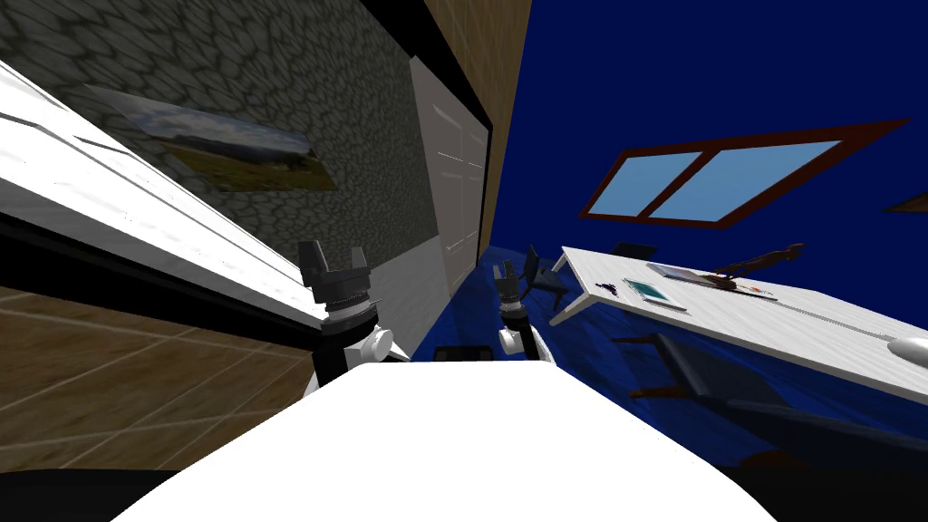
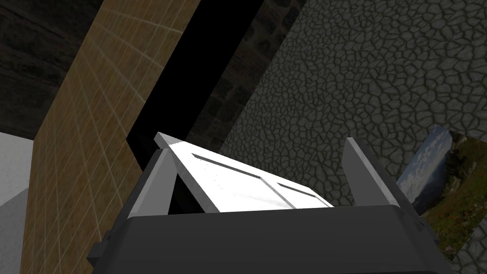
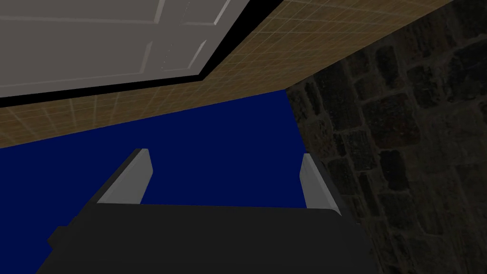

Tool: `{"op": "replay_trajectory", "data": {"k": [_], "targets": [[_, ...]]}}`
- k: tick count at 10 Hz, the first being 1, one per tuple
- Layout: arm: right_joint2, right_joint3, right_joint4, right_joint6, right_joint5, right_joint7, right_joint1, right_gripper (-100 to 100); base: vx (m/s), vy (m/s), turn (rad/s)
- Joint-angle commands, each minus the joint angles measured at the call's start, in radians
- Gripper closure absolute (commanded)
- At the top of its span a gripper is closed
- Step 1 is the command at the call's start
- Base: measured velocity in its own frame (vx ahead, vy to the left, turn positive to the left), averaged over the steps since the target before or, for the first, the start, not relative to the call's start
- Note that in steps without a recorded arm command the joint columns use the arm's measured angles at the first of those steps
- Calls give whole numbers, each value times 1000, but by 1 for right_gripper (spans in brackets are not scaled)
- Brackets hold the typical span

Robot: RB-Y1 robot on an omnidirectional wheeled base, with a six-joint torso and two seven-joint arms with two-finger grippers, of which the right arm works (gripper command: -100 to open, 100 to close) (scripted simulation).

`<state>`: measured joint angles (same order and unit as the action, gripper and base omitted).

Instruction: Push the door open

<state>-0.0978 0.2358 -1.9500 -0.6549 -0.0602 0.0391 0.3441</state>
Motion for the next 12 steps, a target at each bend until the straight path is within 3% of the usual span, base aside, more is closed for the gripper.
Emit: {"op": "replay_trajectory", "data": {"k": [1, 12], "targets": [[-2, 19, 28, -3, 0, 3, -13, -100, 95, -18, 0], [-23, 208, 292, -32, 7, 40, -123, -100, 140, -36, 0]]}}
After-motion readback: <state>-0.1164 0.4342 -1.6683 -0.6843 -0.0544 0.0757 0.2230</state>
